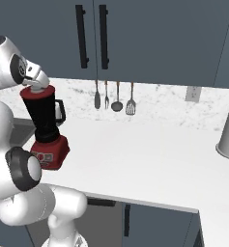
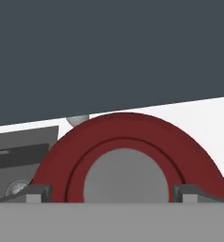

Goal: Close the lid blender by securely placing the lid on top.

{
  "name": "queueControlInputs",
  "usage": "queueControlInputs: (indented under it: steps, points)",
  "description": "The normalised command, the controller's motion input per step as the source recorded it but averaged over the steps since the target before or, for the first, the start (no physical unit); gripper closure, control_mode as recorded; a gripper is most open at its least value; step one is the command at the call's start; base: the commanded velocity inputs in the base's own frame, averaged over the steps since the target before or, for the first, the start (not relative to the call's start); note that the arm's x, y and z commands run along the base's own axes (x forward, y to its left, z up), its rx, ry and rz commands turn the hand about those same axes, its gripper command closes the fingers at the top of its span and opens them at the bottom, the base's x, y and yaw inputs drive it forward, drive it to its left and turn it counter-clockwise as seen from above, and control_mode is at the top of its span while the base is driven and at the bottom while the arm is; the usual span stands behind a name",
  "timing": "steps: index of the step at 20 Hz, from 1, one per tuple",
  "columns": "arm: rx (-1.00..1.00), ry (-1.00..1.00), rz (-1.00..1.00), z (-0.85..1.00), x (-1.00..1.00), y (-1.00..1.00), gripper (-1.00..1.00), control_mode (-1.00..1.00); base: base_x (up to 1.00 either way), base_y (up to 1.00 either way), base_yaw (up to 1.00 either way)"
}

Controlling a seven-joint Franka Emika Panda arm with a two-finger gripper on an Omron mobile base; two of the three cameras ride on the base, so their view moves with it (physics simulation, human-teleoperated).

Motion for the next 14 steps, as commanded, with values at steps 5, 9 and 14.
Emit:
queueControlInputs:
  steps: [5,9,14]
  points:
    - [0.0,-0.07,0.0,0.11,-0.53,0.0,-1.0,-1.0,0.0,0.0,0.0]
    - [0.0,-0.06,0.0,0.0,-0.51,-0.08,-1.0,-1.0,0.0,0.0,0.0]
    - [0.0,-0.03,0.0,0.0,-0.14,-0.9,-1.0,-1.0,0.0,0.0,0.0]
